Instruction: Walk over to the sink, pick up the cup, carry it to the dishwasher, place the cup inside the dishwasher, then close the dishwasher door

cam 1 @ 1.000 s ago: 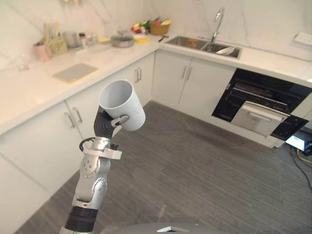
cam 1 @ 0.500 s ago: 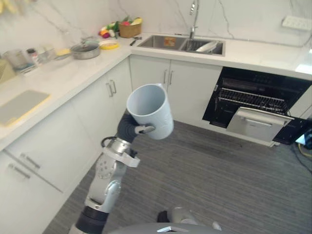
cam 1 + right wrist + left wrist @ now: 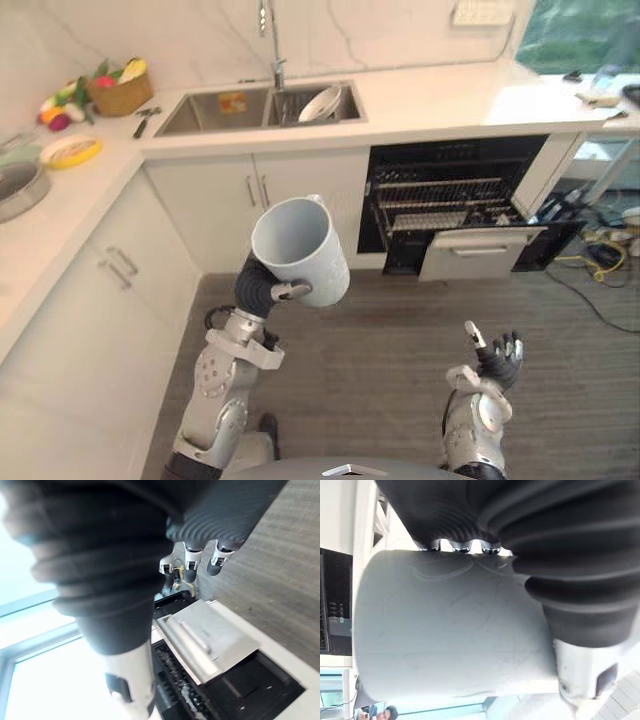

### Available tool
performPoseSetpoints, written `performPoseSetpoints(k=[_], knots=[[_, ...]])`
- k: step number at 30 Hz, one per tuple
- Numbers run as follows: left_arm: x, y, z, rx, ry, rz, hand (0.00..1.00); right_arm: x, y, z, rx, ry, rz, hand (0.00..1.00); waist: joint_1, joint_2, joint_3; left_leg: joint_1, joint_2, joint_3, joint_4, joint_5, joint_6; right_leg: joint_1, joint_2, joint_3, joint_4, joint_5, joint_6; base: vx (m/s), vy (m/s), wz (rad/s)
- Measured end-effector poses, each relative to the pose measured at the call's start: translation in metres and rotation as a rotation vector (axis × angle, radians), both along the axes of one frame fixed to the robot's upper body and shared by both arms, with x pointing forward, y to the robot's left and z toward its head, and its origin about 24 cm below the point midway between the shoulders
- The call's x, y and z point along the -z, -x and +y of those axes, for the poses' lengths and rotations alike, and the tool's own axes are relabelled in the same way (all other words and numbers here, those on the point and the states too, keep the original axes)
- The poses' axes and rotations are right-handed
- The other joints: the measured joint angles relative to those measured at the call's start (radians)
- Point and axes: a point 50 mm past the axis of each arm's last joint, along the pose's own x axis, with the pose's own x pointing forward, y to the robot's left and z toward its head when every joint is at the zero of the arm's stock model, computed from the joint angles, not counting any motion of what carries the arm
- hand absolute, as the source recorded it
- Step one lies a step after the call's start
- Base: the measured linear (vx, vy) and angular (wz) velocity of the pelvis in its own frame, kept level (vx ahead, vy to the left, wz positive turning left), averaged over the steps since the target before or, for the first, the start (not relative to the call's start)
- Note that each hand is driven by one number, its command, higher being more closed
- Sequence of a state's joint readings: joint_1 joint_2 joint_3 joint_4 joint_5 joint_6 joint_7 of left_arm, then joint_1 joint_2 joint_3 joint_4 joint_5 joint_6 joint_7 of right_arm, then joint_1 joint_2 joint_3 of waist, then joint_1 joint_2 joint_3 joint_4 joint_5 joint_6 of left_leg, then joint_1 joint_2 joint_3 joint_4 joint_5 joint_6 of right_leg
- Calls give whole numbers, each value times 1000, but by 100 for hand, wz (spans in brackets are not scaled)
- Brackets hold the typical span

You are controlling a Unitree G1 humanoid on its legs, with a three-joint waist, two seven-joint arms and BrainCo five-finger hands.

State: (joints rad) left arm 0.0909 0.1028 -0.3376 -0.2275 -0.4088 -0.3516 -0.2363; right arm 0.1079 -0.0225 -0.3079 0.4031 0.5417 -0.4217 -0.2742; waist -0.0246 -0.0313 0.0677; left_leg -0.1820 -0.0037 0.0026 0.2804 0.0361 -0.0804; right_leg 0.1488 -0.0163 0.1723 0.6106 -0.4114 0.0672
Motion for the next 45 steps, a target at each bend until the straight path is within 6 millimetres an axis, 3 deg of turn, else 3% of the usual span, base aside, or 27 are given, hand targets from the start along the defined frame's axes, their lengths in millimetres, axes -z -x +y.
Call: performPoseSetpoints(k=[1,2,3,4,5,6,9,11,12,14,15,16,17,19,21,23,27,28,29,30,32,35,37,40,42,44,45], knots=[[-4,-4,-4,27,-13,-24,100,1,6,-4,45,-6,-14,0,-8,-50,7,22,-55,0,63,-74,33,-68,-40,-5,212,62,106,352,315,46],[-7,-5,-6,40,-21,-39,100,0,6,-3,55,-7,-24,0,-9,-69,9,30,-79,0,96,-116,50,-128,-55,-21,345,155,152,261,254,38],[-8,-6,-6,47,-33,-45,100,0,7,-1,62,-10,-35,0,-10,-72,8,48,-92,-4,112,-153,68,-181,-68,-45,440,306,143,-9,123,11],[-9,-7,-6,45,-55,-51,100,0,6,2,60,-11,-49,0,-19,-50,21,108,-89,-9,98,-183,86,-218,-87,-85,510,498,92,-87,85,-4],[-10,-7,-6,42,-60,-56,100,-2,4,4,51,-10,-58,0,-18,-35,26,133,-85,-2,93,-194,94,-246,-97,-99,551,467,74,-150,97,-6],[-13,-10,-4,24,-67,-68,100,-10,-3,10,8,-1,-103,0,-27,-22,28,169,-77,2,88,-209,97,-310,-112,-137,602,354,23,-107,70,0],[-21,-17,-2,6,-72,-70,100,-40,-16,22,-93,95,-219,0,-44,23,49,271,-59,-11,8,-218,100,-434,-126,-211,452,218,20,-284,54,8],[-27,-14,-1,9,-70,-88,100,-54,-14,27,-137,142,-275,0,-42,38,55,313,-35,-21,-18,-234,79,-440,-135,-266,174,205,14,-70,4,12],[-31,-10,1,6,-64,-107,100,-62,-14,30,-165,172,-307,0,-39,39,56,337,-13,-23,-15,-266,65,-414,-124,-288,-52,238,-5,242,-43,7],[-33,-3,5,-9,-53,-121,100,-75,-13,32,-178,205,-377,0,-34,32,56,376,10,-21,24,-348,49,-385,-111,-288,-241,325,-18,260,-117,-7],[-33,0,7,-19,-47,-123,100,-85,-14,34,-179,233,-420,0,-34,3,48,396,21,-20,69,-416,36,-374,-113,-288,-240,387,-16,231,-172,-7],[-31,1,6,-20,-49,-122,100,-90,-14,34,-177,258,-435,0,-35,10,45,408,34,-22,95,-451,28,-374,-104,-296,-200,408,-18,388,-232,-6],[-27,5,2,-15,-50,-108,100,-100,-14,33,-155,297,-467,0,-37,48,23,427,89,-19,119,-499,11,-384,-64,-317,-119,323,-31,495,-214,-2],[-27,8,-7,17,-45,-108,100,-115,-17,33,-109,317,-518,0,-43,72,4,390,115,-2,249,-476,11,-383,-44,-337,-81,259,-50,468,-196,5],[-30,9,-16,37,2,-108,100,-131,-16,33,-76,314,-567,0,-48,94,14,227,161,12,565,-318,1,-317,-20,-348,-127,233,-64,424,-146,16],[-29,8,-18,29,27,-100,100,-138,-16,34,-63,351,-580,0,-30,105,27,150,210,64,670,-332,5,-200,8,-339,-226,237,-89,340,-81,-15],[-27,6,-17,11,33,-104,100,-151,-23,33,-67,430,-612,0,-7,103,20,111,131,34,234,-373,8,-123,-18,-266,-333,259,-61,291,9,-62],[-26,4,-17,8,29,-96,100,-153,-24,32,-73,443,-614,0,-6,104,20,108,99,-16,120,-336,3,-116,-25,-245,-346,266,-51,-51,102,-65],[-22,2,-16,1,20,-81,100,-154,-26,30,-82,453,-605,0,1,106,18,117,65,-90,-17,-223,1,-114,-29,-210,-354,268,-43,10,147,-86],[-20,2,-16,-5,19,-70,100,-155,-27,29,-87,462,-598,0,14,109,16,145,48,-117,-59,-114,-5,-112,-27,-178,-358,270,-33,102,156,-82],[-19,2,-16,8,-6,-77,100,-154,-28,30,-88,447,-589,0,-4,86,1,172,26,-109,-95,-107,14,-107,-50,-139,-390,278,-11,260,204,-38],[-20,2,-19,30,-44,-89,100,-158,-27,34,-86,399,-610,0,7,37,5,206,9,-52,-128,-112,24,-100,-74,-87,-423,295,15,196,173,-39],[-18,5,-24,48,-51,-83,100,-167,-23,38,-94,391,-655,0,7,28,2,237,7,-20,-142,-122,39,-93,-83,-70,-429,300,23,134,111,-48],[-20,4,-26,30,-66,-94,100,-169,-26,40,-172,352,-671,0,0,22,-1,255,20,57,-160,-142,61,-139,-82,-157,-412,315,31,42,53,-91],[-22,-7,-6,-119,-103,-93,100,-161,-45,55,-355,298,-647,0,13,38,5,260,65,187,-164,-147,69,-185,-73,-321,-443,360,-27,-61,-28,-174],[-20,-18,16,-261,-117,-60,100,-159,-58,70,-509,299,-634,0,15,34,9,272,71,223,-160,-150,73,-218,-147,-423,-373,331,-83,-65,-85,-152],[-20,-24,25,-315,-125,-46,100,-159,-62,76,-567,310,-630,0,15,38,11,271,82,222,-157,-152,69,-220,-184,-435,-348,333,-82,-61,-124,-113]])
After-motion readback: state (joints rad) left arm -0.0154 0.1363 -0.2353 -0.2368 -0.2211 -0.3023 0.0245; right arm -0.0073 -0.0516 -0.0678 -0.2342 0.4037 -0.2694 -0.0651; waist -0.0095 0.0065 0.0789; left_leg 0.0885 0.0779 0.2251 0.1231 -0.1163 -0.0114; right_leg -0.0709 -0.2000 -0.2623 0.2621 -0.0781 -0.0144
